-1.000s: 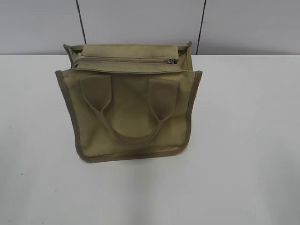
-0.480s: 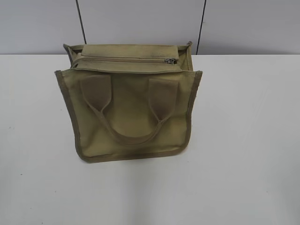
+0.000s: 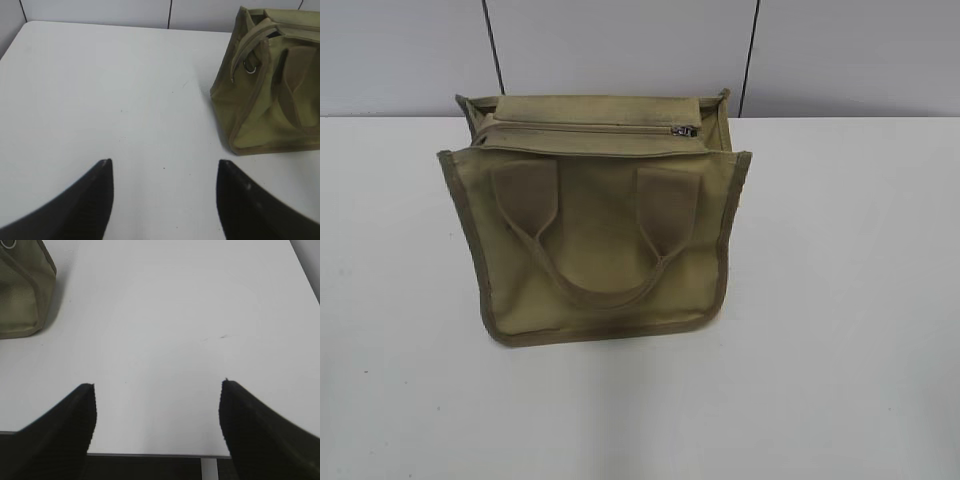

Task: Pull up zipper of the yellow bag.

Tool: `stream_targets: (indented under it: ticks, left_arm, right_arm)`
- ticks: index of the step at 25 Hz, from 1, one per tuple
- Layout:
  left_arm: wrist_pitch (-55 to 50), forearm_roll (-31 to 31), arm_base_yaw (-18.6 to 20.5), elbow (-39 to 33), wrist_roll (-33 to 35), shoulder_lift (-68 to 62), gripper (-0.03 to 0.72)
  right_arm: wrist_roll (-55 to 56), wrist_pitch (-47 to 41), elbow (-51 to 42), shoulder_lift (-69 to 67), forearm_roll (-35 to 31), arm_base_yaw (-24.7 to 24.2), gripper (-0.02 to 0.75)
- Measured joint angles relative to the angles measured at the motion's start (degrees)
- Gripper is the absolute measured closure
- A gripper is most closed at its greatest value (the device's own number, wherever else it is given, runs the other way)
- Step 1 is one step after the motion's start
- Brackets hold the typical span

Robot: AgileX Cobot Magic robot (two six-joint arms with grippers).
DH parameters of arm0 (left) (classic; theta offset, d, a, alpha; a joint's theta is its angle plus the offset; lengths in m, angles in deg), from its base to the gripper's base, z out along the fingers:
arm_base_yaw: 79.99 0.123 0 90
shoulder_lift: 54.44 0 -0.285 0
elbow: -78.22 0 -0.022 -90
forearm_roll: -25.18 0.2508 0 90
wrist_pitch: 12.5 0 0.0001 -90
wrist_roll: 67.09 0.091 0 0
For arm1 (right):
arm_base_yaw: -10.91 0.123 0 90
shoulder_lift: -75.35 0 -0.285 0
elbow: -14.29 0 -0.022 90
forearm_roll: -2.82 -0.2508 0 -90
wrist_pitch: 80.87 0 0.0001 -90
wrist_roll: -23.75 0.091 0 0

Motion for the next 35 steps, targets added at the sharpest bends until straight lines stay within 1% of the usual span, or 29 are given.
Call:
stream_targets:
  ticks: [25, 35]
  left_arm:
    - [0.0, 0.0, 0.0, 0.0, 0.0, 0.0, 0.211]
    - [0.0, 0.0, 0.4, -0.1, 0.0, 0.0, 0.228]
  right_arm:
    - [0.0, 0.0, 0.0, 0.1, 0.0, 0.0, 0.153]
    - [0.0, 0.1, 0.0, 0.1, 0.0, 0.0, 0.153]
